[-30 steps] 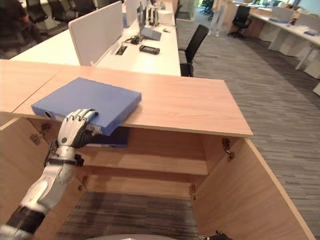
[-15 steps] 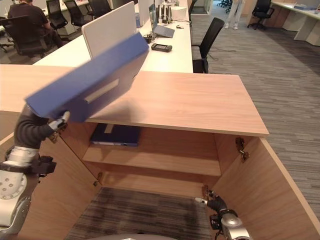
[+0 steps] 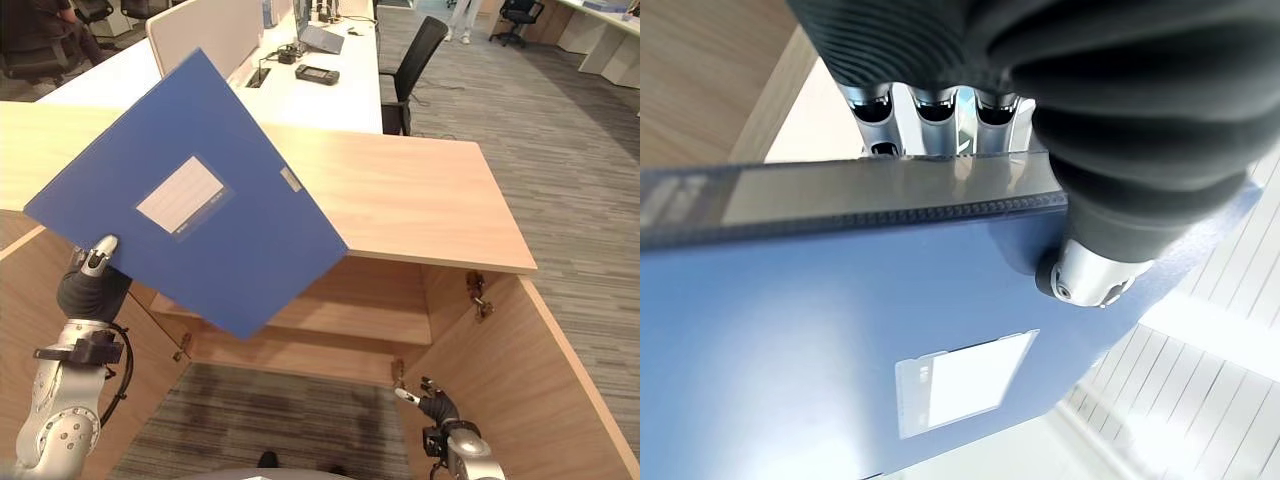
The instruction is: Put the empty folder in the office cabinet
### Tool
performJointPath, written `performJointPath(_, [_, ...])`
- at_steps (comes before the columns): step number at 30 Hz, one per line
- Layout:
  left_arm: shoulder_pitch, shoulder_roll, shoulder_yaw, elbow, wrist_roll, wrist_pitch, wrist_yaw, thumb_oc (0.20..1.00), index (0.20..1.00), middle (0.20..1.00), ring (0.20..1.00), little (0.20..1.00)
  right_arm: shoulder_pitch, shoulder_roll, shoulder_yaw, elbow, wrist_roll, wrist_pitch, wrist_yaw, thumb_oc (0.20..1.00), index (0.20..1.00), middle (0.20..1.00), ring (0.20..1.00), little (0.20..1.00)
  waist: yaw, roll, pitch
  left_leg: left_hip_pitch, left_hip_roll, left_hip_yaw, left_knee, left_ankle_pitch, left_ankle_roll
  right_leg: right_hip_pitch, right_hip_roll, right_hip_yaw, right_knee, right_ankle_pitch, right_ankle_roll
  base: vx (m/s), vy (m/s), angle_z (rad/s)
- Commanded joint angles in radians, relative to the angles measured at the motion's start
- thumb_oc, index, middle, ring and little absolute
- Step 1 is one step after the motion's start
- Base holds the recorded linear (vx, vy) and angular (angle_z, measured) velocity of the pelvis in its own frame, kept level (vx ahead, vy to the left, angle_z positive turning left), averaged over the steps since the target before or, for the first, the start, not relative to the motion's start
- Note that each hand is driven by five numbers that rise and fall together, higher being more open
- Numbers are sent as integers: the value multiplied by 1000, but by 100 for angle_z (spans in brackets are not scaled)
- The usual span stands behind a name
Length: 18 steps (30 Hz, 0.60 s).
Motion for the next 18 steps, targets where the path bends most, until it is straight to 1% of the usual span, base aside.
performJointPath(1, [-25, 12, 50, 9, 34, -74, 15, 200, 200, 200, 200, 200, -58, -1, -9, -11, 4, -43, 5, 1000, 1000, 1000, 1000, 1000, 5, -35, -29, 17, -14, -41, 3, -105, -22, 1, -15, -33, 6, -3, 75, 5, 1, 4])
performJointPath(5, [-15, 3, 60, 26, 67, -73, 28, 200, 200, 200, 200, 200, -58, 0, -20, -29, 20, -47, 1, 1000, 1000, 1000, 1000, 1000, 6, -34, -26, 16, -14, -44, 3, -105, -22, 1, -16, -37, 6, -4, 75, -2, 1, 4])
performJointPath(7, [-4, 3, 74, 30, 90, -65, 27, 200, 200, 200, 200, 200, -51, -8, -47, -107, 78, -58, 13, 1000, 1000, 1000, 1000, 1000, 7, -33, -21, 16, -13, -45, 3, -104, -22, 0, -17, -39, 6, -4, 75, 1, 0, 2])
performJointPath(8, [-3, 3, 74, 30, 90, -65, 27, 200, 200, 200, 200, 200, -49, -9, -47, -109, 79, -57, 13, 1000, 1000, 1000, 1000, 1000, 7, -33, -21, 16, -13, -45, 3, -104, -22, 0, -17, -40, 6, -5, 75, 0, 0, 0])
performJointPath(9, [3, 2, 82, 37, 99, -63, 24, 200, 200, 200, 200, 200, -32, -8, -69, -171, 141, -68, 26, 1000, 1000, 1000, 1000, 1000, 5, -33, -18, 17, -13, -45, 3, -105, -22, 0, -18, -42, 6, -4, 76, 0, 0, 0])
performJointPath(10, [12, 11, 92, 53, 137, -65, 32, 200, 200, 200, 200, 200, -12, -3, -102, -257, 247, -84, 47, 1000, 1000, 1000, 1000, 1000, 3, -32, -16, 17, -13, -45, 3, -105, -22, -3, -19, -42, 6, -5, 77, 0, 0, 0])
performJointPath(12, [21, 17, 94, 64, 150, -58, 29, 200, 200, 200, 200, 200, -1, -8, -123, -334, 284, -89, 60, 1000, 1000, 1000, 1000, 1000, 0, -32, -16, 16, -13, -43, 3, -106, -22, -3, -19, -42, 6, -5, 77, 0, 0, 0])
performJointPath(14, [24, 17, 77, 79, 98, -32, -21, 200, 200, 200, 200, 200, 21, -19, -155, -471, 326, -101, 84, 1000, 1000, 1000, 1000, 1000, -9, -31, -18, 16, -13, -40, 3, -107, -22, -5, -20, -41, 6, -4, 78, 0, 0, 0])
performJointPath(16, [13, 28, 44, 58, 59, -17, -61, 200, 200, 200, 200, 200, 12, -26, -157, -499, 324, -106, 83, 1000, 1000, 1000, 1000, 1000, -17, -29, -21, 15, -12, -36, 3, -109, -21, -8, -20, -39, 6, -2, 79, 0, 0, 0])
performJointPath(18, [12, 38, 39, 52, 64, -14, -65, 200, 200, 200, 200, 200, 8, -27, -154, -497, 321, -105, 81, 1000, 1000, 1000, 1000, 1000, -17, -30, -22, 15, -12, -36, 3, -109, -21, -9, -20, -38, 6, -1, 79, 0, 0, 0])
